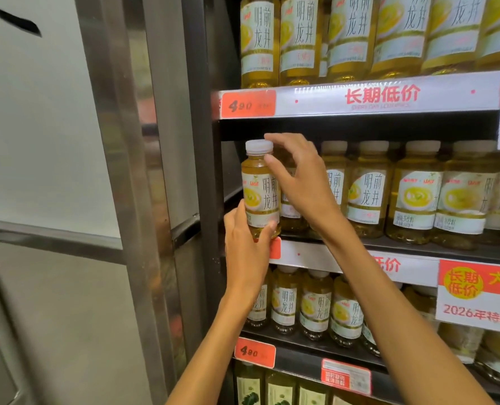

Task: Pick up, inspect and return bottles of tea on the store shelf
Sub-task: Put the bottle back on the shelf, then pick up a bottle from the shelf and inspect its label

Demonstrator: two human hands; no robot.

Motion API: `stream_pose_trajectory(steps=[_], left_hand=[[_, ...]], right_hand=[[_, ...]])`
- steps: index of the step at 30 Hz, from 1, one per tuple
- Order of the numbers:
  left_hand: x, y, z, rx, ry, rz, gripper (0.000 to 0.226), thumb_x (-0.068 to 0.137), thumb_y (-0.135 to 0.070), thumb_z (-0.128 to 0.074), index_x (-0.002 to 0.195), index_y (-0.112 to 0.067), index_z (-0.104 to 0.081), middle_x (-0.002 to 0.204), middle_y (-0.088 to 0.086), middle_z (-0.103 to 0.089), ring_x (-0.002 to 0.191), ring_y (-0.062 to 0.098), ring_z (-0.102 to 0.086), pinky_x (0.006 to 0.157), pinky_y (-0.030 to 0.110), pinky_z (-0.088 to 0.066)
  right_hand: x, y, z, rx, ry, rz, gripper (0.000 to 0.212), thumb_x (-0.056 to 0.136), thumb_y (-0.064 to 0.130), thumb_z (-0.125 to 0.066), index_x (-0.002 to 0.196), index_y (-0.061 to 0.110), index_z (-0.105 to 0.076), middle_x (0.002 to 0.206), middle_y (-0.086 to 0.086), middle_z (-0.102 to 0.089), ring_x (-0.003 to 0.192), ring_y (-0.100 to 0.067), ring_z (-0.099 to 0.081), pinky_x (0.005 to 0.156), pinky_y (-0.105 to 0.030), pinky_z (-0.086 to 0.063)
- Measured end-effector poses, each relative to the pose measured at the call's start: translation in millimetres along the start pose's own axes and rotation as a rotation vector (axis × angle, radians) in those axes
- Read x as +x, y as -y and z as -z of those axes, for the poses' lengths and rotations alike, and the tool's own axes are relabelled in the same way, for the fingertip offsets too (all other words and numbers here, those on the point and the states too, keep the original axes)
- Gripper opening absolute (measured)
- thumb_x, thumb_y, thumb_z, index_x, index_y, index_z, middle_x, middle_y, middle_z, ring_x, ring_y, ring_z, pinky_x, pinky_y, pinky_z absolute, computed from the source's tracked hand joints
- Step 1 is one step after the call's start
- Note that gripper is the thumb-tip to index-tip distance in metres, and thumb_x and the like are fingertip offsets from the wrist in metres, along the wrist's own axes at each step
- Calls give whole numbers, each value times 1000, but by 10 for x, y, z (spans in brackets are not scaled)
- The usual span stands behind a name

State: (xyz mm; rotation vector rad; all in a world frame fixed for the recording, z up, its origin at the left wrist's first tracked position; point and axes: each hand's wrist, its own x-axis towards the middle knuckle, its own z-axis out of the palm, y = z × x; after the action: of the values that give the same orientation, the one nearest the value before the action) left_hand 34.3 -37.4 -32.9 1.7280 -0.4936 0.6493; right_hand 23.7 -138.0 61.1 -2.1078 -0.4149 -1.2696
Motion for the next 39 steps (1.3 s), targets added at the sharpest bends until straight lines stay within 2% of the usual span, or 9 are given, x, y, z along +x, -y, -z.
stream_pose_trajectory(steps=[4, 8, 13, 16, 22, 28, 33, 36, 39], left_hand=[[28, -11, -25, 33, -18, 28, 63, 92, -28, -60, 147, -18, -30, 140, 0, -42, 113, -5, -36, 78, -6, -30], [72, -7, -46, 63, -27, 30, 60, 91, -25, -62, 142, -19, -32, 137, 1, -51, 123, 9, -46, 102, 25, -38], [144, 14, -80, 129, -48, 39, 59, 91, -23, -62, 142, -18, -34, 136, 3, -52, 126, 17, -48, 104, 34, -39], [168, 17, -92, 153, -57, 40, 59, 91, -23, -63, 143, -17, -34, 136, 4, -52, 125, 18, -48, 100, 32, -40], [208, 29, -92, 159, -56, 7, 57, 90, -22, -65, 139, -15, -37, 136, 3, -52, 123, 16, -50, 95, 22, -38], [61, -21, -119, 110, -198, -128, 50, 87, -11, -68, 132, -11, -47, 131, 4, -50, 119, 3, -42, 93, 2, -30], [-83, -5, -93, 29, -199, -207, 38, 87, -9, -67, 124, -14, -56, 123, 0, -56, 117, 8, -50, 100, 22, -41], [-118, -3, -97, 3, -34, -186, 41, 88, -16, -67, 127, -17, -53, 125, -2, -55, 116, 6, -50, 99, 14, -40], [-138, -8, -132, 35, 64, -177, 53, 87, -22, -68, 135, -16, -46, 134, -1, -50, 122, 2, -42, 97, 1, -29]], right_hand=[[41, -76, -15, -240, -12, 6, 36, 97, 30, -53, 131, 20, -54, 131, -1, -56, 119, -22, -42, 98, -39, -33], [83, -128, -60, -359, -1, -48, 37, 98, 35, -49, 130, 16, -53, 129, -6, -57, 119, -26, -44, 96, -39, -31], [118, -152, -140, -544, -5, -34, 36, 99, 37, -44, 124, 13, -56, 122, -10, -60, 118, -29, -45, 96, -41, -31], [140, -174, -123, -553, 0, -53, 35, 99, 37, -44, 119, 11, -57, 119, -14, -59, 119, -32, -44, 93, -42, -34], [148, -218, 12, -661, 94, -44, 30, 102, 31, -39, 106, 6, -54, 86, -8, -52, 76, -20, -48, 64, -30, -34], [83, -185, 149, -416, 59, -29, 26, 100, 22, -48, 121, 7, -53, 109, -12, -55, 95, -18, -43, 73, -22, -30], [-84, -100, 276, -59, -119, 30, 34, 90, 18, -65, 122, 10, -56, 122, -10, -46, 112, -13, -44, 88, -7, -35], [-216, -85, 325, 118, -150, -83, 43, 90, 23, -65, 129, 17, -47, 128, -3, -41, 111, -2, -44, 93, -13, -44], [-351, -63, 317, 178, -107, -155, 34, 94, 25, -59, 126, 21, -49, 120, 11, -46, 112, -5, -46, 95, -32, -50]])
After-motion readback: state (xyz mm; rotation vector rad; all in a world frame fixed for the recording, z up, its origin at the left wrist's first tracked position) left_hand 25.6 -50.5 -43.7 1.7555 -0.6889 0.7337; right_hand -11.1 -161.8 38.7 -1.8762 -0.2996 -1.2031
